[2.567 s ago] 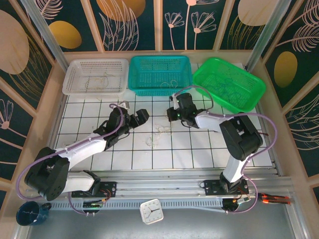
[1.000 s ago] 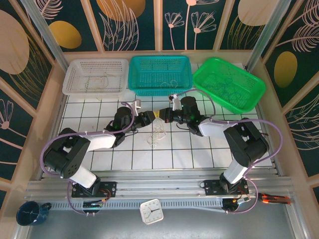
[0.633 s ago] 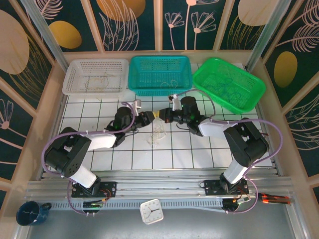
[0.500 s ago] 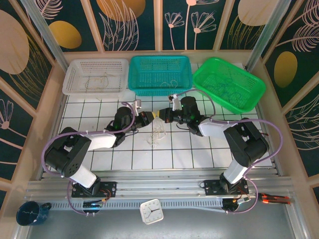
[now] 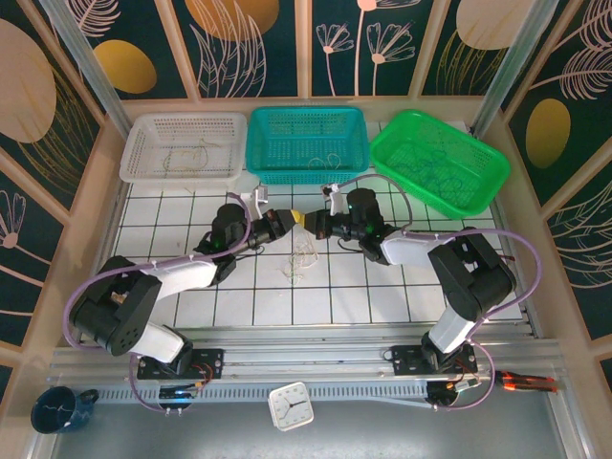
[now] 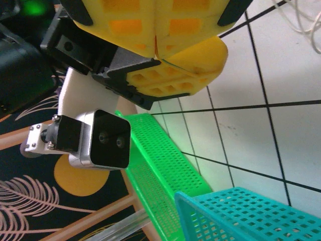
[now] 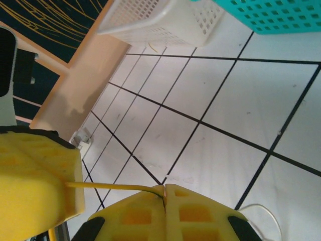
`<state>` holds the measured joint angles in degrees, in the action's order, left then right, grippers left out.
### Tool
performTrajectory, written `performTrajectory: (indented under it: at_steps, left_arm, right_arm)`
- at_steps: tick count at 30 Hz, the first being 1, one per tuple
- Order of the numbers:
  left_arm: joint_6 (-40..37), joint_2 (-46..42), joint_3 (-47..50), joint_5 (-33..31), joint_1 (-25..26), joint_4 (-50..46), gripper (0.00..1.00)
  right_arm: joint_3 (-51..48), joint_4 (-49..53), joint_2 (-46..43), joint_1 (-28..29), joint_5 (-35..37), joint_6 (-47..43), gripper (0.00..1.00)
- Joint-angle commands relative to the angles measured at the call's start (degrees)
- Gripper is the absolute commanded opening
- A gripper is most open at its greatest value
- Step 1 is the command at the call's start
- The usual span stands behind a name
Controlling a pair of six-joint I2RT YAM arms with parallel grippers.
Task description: Untangle the cables
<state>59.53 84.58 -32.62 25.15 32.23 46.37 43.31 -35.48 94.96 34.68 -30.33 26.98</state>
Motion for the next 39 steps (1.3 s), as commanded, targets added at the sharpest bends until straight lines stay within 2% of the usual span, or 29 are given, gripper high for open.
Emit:
performTrajectory:
  at_steps: [1, 3, 8, 27, 30, 34, 39]
  left_arm:
    - [5.82, -1.91, 0.10, 3.41, -0.33, 10.44, 0.00]
    - [7.59, -1.80, 0.12, 3.67, -0.33, 12.28, 0.00]
    - [11.45, -1.91, -0.22, 3.95, -0.33, 15.98, 0.00]
    - [19.25, -7.34, -5.71, 2.28, -0.37, 17.20, 0.00]
    - [17.56, -8.52, -7.46, 1.66, -0.41, 14.25, 0.00]
    - [11.76, -10.15, -12.01, 0.91, -1.90, 5.54, 0.00]
    - [8.26, -10.84, -16.14, 0.41, -9.18, -1.70, 0.00]
  right_arm:
    - [-1.24, -0.34, -0.53, -0.03, 1.10, 0.24, 0.15]
    - [-1.32, -0.64, -0.56, 0.25, 1.31, 0.61, 0.22]
    - [-2.22, -2.46, -0.01, 0.59, 2.16, 1.83, 0.28]
    - [-6.01, -13.52, 8.78, 1.24, 6.33, 8.73, 0.29]
    - [-7.04, -14.67, 9.08, 1.34, 6.41, 9.35, 0.29]
    - [-8.06, -14.39, 7.24, 1.53, 6.60, 9.28, 0.31]
    - [-7.93, -11.45, 3.91, 1.73, 7.12, 8.12, 0.37]
